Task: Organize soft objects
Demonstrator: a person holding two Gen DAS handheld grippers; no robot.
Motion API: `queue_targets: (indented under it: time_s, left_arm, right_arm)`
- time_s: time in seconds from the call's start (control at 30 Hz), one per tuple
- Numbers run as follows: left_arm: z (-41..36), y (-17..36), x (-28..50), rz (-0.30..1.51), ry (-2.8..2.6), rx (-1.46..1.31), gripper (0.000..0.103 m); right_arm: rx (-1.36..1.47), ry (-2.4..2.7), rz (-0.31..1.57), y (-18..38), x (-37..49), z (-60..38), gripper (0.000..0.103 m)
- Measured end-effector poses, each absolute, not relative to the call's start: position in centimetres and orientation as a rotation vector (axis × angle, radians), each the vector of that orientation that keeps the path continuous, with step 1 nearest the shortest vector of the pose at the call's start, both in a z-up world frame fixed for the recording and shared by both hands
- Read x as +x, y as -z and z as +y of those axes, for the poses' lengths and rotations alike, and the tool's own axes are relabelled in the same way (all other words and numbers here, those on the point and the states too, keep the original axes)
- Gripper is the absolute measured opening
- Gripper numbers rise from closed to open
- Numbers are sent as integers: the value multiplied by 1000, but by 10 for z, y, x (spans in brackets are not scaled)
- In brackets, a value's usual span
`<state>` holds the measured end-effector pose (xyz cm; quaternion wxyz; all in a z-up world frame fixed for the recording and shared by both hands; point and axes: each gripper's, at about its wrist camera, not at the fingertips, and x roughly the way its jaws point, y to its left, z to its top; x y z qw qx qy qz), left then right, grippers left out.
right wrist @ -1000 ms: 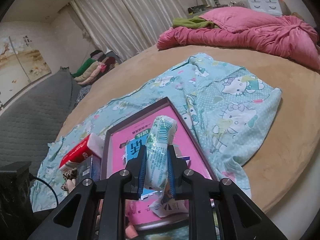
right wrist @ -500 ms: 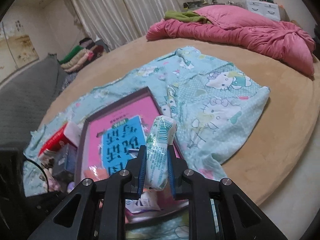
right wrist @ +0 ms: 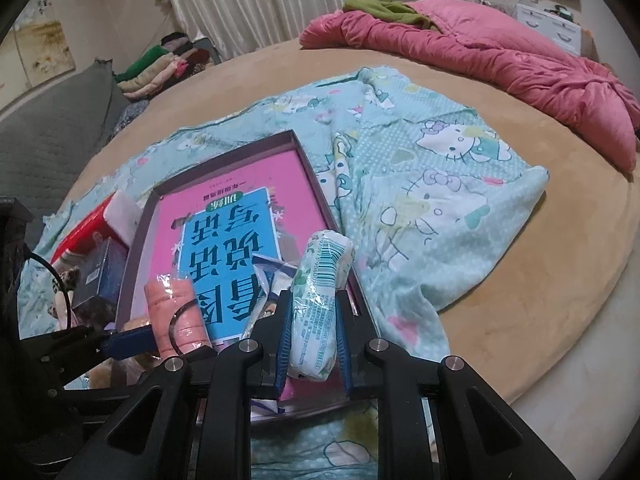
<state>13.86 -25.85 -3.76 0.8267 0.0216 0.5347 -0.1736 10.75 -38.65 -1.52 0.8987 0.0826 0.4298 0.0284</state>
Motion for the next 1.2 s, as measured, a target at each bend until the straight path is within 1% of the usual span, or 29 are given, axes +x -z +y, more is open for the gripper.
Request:
queue_targets:
  time_s: [0.2,0.27,0.43,0.5,0.57,0.73,0.83,0.93,1.0,1.17,1.2]
  left_arm:
    - [-259,38,139,1135,377,38,49]
    - [-258,38,138,1133,378,36,49]
    - [-256,38,138,1131,379,27,51]
    - [-256,38,138,1132,378,29,52]
    - [-256,38,138,1132,379,32,52]
    - [-258,38,136,1124,393,33,58]
    - [-259,36,134,1118,403,34,63]
    - [-258,33,130,1111,409,35,65]
    - [-256,31,127,1103,410,34,66]
    - [-248,22,120,1079,413,20,66]
    - [-245,19,119,1070,412,21,68]
  right_arm:
    - [193,-63,878,16,107,-388,24]
    - [196,-60,872,16,107,-389,32]
    - [220,-47,854,12,106,-394,34]
    - [231,-45,850,11,106,-395,37]
    - [236,-37,846,10,105,-396,44]
    - [222,-2,814,5,103,-398,49]
    - [221,20,797,2,101,-401,56]
    - [225,39,778,-2,98,-402,59]
    - [216,57,766,-4,97,-402,60]
    - [199,91,767,-7,94,-400,70]
    - [195,97,767,-7,94,-400,71]
